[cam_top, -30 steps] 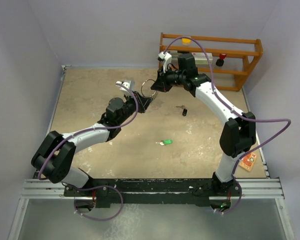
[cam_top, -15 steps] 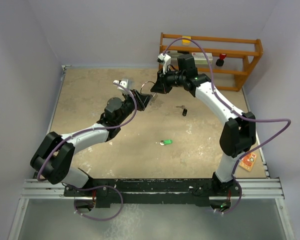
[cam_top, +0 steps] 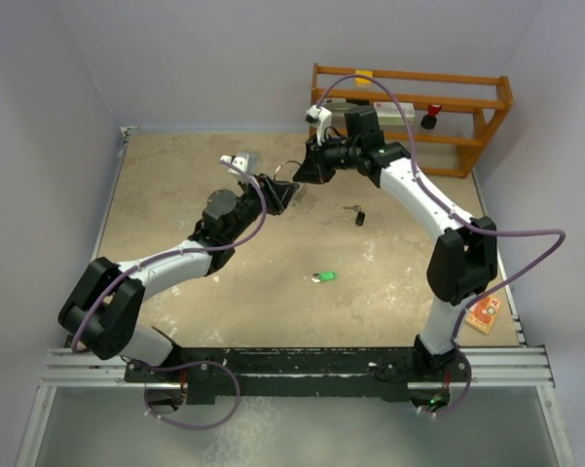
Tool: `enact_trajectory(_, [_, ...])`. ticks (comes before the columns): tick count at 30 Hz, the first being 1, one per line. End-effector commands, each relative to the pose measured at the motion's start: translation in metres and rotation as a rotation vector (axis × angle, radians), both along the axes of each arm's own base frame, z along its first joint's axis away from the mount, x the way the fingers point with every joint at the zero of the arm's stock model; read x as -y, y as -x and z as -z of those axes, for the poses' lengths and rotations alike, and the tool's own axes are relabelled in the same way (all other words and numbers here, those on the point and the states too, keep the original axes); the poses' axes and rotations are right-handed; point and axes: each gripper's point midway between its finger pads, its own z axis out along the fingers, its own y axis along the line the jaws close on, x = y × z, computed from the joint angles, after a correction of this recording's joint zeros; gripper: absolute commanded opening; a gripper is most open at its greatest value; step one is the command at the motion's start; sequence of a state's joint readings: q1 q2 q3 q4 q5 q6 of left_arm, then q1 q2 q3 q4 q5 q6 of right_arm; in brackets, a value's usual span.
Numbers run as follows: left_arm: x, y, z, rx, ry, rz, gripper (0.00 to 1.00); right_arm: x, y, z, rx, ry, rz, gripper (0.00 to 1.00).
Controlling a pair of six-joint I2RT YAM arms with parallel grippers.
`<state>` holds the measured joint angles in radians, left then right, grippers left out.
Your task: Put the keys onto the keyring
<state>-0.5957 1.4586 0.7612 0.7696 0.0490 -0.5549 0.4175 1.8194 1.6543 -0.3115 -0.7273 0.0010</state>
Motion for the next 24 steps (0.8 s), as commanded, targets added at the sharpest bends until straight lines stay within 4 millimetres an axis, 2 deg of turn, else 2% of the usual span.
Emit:
enact_trajectory(1, [-0.002, 0.006, -0.033, 0.103, 0.024, 0.02, 0.3, -0.003, -0.005, -0.023, 0.03, -0.043, -0.018, 0.0])
enact_trajectory(7, [0.002, 0.007, -0.023, 0.093, 0.01, 0.045, 0.3, -0.003, -0.008, -0.028, 0.029, -0.058, -0.014, 0.0])
enact_trajectory(15, [-0.004, 0.01, -0.009, 0.115, -0.057, 0.035, 0.31, -0.002, -0.011, -0.033, 0.021, -0.07, -0.014, 0.0])
enact_trajectory(22, [-0.005, 0.01, -0.005, 0.134, -0.064, 0.032, 0.31, 0.001, -0.013, -0.033, 0.025, -0.057, 0.001, 0.0])
enact_trajectory(24, [-0.005, 0.01, -0.005, 0.142, -0.057, 0.032, 0.31, 0.008, -0.019, -0.031, 0.049, -0.025, 0.05, 0.0])
